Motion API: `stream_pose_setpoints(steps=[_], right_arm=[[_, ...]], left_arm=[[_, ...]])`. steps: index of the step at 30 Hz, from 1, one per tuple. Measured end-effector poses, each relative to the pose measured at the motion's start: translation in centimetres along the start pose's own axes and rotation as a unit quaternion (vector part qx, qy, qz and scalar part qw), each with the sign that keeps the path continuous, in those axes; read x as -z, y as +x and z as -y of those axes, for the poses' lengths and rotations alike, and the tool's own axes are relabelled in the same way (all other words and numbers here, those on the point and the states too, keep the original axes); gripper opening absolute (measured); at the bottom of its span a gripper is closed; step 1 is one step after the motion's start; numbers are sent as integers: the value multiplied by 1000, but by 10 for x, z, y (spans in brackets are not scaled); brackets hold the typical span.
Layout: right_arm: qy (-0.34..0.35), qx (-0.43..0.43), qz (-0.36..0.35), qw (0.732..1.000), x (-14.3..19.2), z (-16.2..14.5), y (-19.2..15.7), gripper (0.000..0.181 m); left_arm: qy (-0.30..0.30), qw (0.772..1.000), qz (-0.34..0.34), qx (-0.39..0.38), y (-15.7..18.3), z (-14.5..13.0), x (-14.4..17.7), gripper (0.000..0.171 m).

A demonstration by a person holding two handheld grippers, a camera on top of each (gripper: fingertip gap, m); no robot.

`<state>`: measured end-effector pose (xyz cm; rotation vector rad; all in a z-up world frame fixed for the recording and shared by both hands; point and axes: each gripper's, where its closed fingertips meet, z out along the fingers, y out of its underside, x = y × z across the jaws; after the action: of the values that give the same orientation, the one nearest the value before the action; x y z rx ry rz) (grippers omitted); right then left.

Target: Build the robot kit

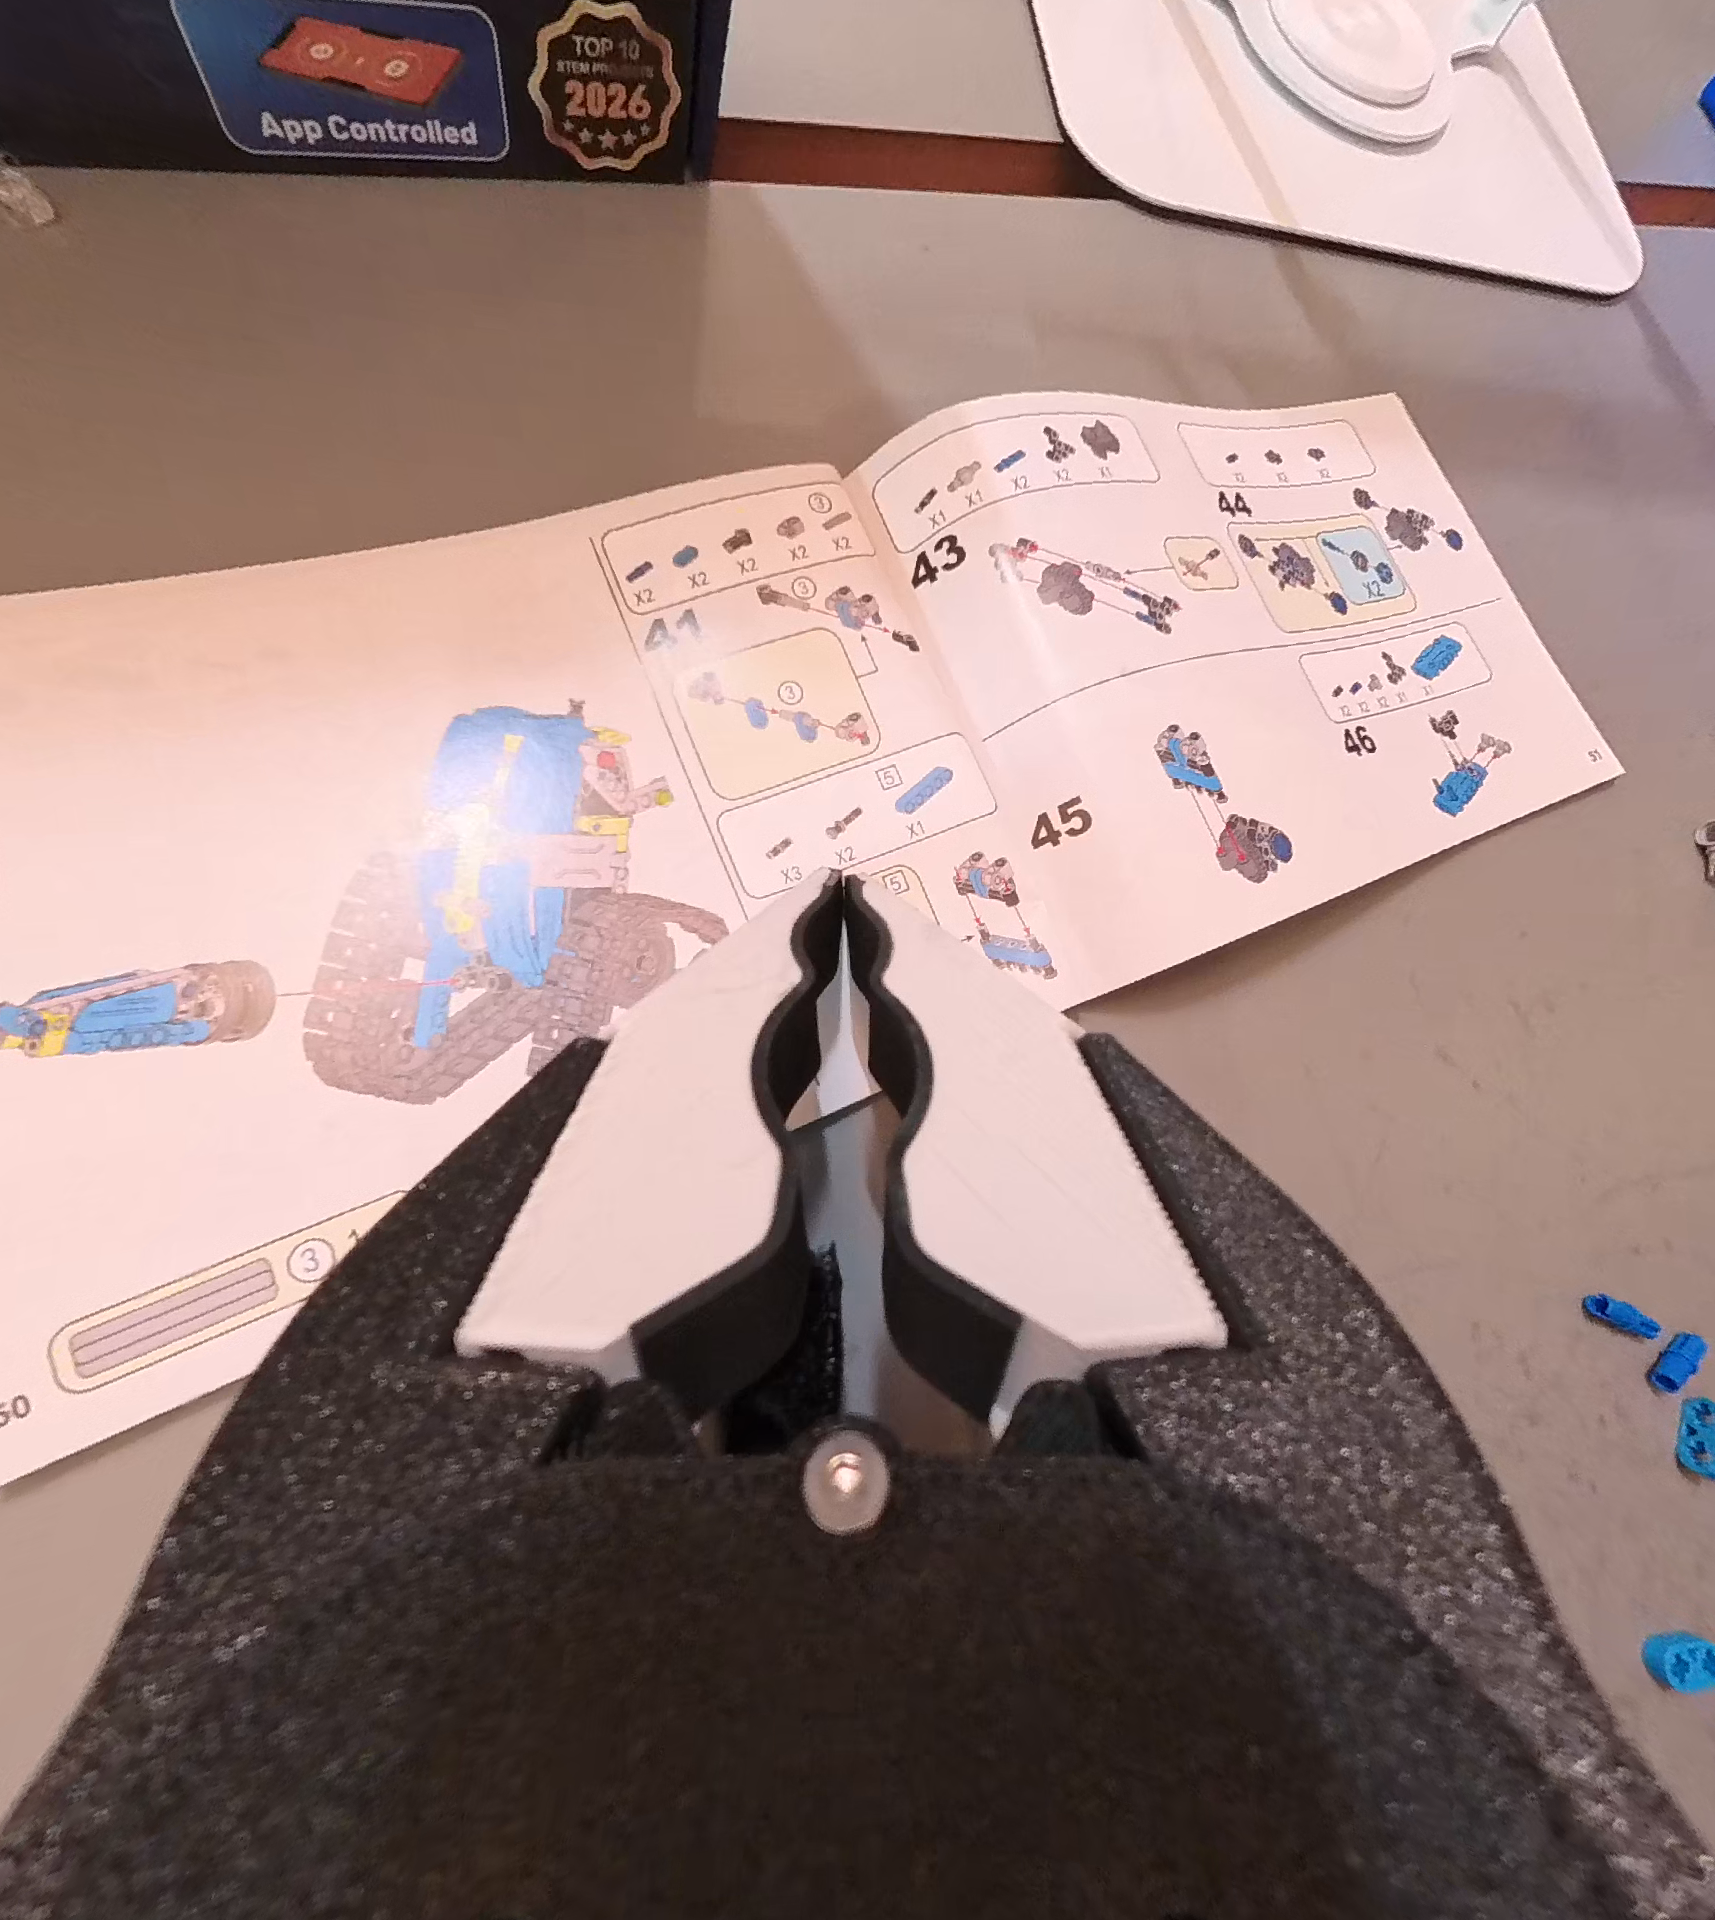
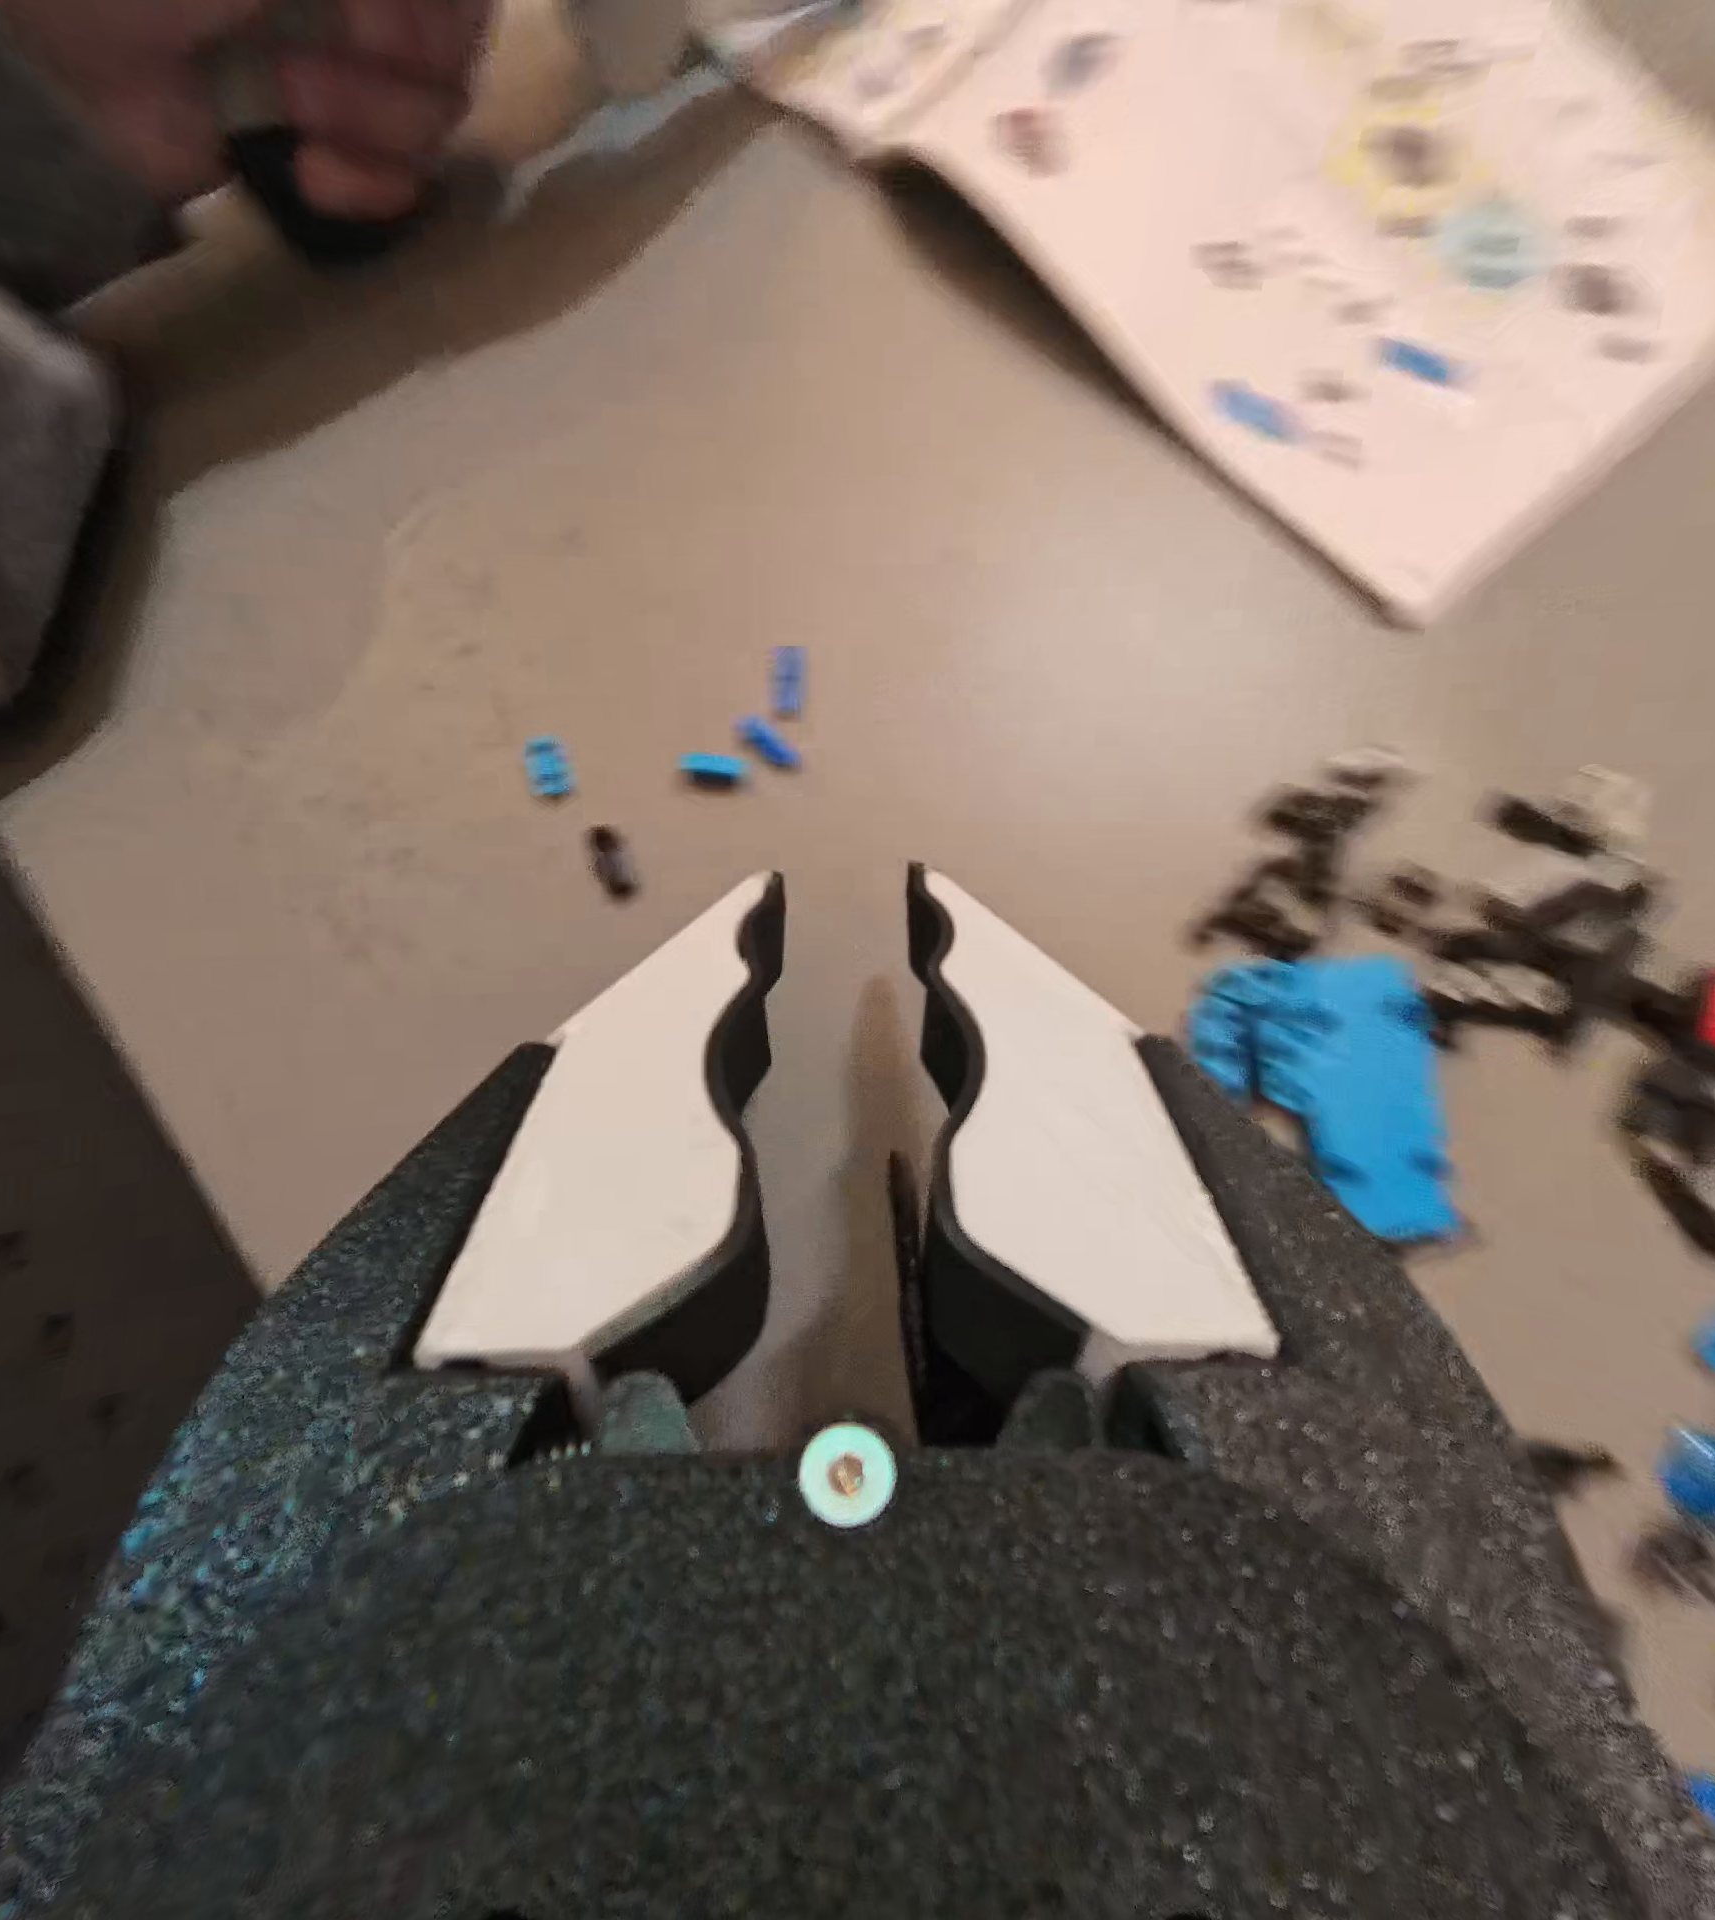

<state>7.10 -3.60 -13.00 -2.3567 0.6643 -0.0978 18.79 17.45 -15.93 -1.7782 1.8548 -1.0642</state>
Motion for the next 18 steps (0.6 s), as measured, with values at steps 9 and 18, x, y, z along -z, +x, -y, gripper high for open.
stream_pose_setpoints(steps=[9, 18], right_arm=[[18, -138, -170, 976, 22, -15, 128, 23], [-3, -128, -165, 978, 3, -21, 132, 20]], left_arm=[[0, 1000, -3, 2, 0, 0, 0, 0], [0, 1000, -5, 4, 0, 0, 0, 0]])
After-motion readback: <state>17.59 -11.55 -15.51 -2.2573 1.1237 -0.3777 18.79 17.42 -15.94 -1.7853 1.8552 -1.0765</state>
